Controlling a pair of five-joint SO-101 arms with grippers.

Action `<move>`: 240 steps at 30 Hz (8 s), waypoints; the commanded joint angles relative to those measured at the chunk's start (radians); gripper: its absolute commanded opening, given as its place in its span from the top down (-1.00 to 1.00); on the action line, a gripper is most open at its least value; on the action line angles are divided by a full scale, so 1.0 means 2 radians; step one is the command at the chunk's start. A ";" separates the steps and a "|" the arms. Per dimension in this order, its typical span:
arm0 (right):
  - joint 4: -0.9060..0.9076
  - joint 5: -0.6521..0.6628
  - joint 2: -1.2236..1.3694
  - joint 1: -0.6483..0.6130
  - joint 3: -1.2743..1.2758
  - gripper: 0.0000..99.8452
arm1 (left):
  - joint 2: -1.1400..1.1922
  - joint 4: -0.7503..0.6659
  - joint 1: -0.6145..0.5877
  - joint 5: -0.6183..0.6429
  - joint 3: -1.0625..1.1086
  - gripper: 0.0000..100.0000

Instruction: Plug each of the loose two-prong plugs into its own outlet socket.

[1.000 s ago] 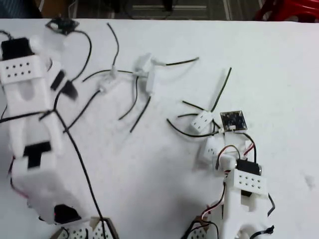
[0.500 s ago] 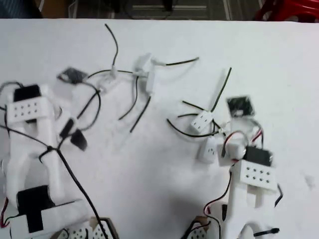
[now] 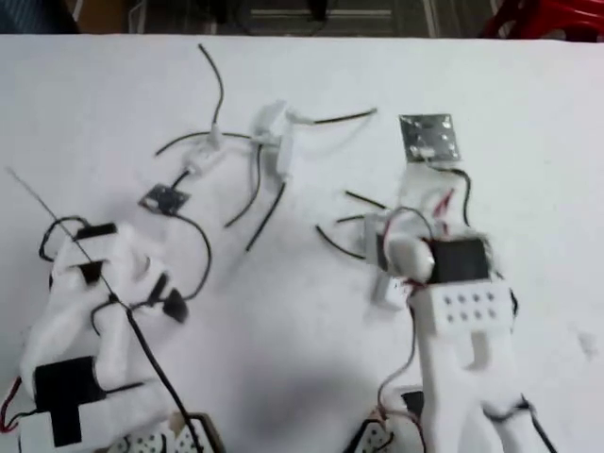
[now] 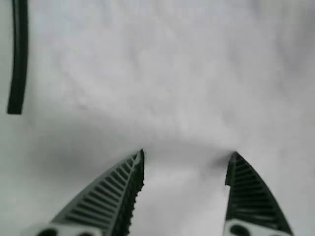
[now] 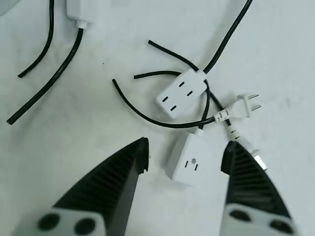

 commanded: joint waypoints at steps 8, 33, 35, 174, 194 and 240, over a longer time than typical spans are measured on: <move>-0.125 -0.153 0.175 0.007 -0.024 0.50 | -0.020 -0.086 0.054 0.045 0.041 0.46; -0.114 -0.216 0.504 0.030 -0.230 0.60 | -0.020 -0.091 0.056 0.044 0.044 0.46; -0.076 -0.216 0.537 0.032 -0.276 0.75 | -0.020 -0.091 0.056 0.044 0.044 0.46; 0.072 0.794 0.514 0.235 -0.173 0.47 | -0.020 -0.130 -0.009 0.134 0.029 0.46; 0.129 0.690 0.425 0.191 -0.239 0.95 | -0.020 -0.130 -0.009 0.134 0.028 0.46; 0.052 0.690 0.514 0.126 -0.137 0.95 | -0.024 -0.143 -0.031 0.160 0.028 0.46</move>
